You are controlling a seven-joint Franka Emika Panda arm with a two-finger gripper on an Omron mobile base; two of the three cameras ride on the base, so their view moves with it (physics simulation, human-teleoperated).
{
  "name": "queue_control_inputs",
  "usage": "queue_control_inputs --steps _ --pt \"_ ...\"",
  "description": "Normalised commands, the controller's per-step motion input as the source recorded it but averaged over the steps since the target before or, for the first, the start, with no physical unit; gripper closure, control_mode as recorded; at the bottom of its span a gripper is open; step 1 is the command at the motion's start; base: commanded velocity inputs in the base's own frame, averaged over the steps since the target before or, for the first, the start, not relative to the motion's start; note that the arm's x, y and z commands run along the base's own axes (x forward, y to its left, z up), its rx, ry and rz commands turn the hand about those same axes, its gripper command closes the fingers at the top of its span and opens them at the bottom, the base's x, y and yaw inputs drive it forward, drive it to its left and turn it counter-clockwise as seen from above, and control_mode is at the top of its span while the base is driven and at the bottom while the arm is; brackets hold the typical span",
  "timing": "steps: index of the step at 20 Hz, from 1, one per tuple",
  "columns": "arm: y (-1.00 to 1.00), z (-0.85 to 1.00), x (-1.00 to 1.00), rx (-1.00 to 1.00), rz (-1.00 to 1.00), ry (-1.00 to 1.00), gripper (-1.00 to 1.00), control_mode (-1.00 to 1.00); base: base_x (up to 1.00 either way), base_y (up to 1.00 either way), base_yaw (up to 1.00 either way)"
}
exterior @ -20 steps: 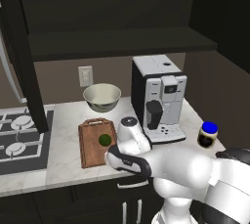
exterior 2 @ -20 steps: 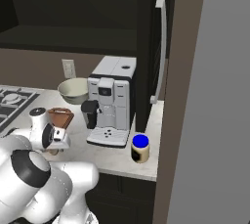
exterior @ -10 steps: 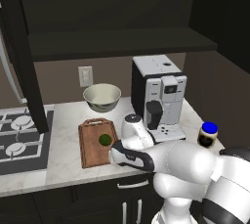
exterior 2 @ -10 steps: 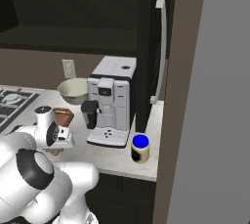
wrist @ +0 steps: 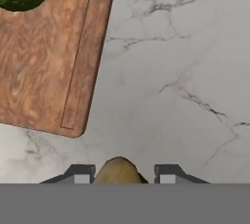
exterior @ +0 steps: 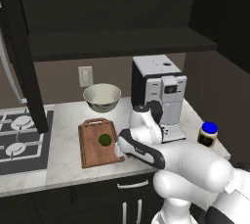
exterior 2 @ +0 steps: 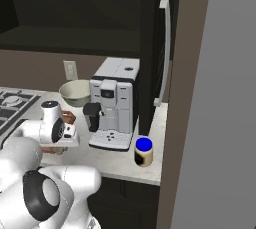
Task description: Open the cabinet. Place the bowl and condiment on the counter. Then place the lime and garlic on the cutting board.
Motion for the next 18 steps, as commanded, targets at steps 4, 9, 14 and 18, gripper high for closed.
queue_control_inputs --steps 4,9,14,18 --pt "0.62 0.35 -0.16 0.00 0.01 -0.12 1.00 -1.00 0.00 0.00 0.00" --pt "0.85 0.54 -0.01 0.00 0.00 -0.10 1.00 -1.00 0.00 0.00 0.00" --pt "0.86 0.63 0.15 -0.05 0.00 -0.04 1.00 -1.00 0.00 0.00 0.00" --pt "0.38 0.23 0.40 -0.03 0.00 -0.01 1.00 -1.00 0.00 0.00 0.00"
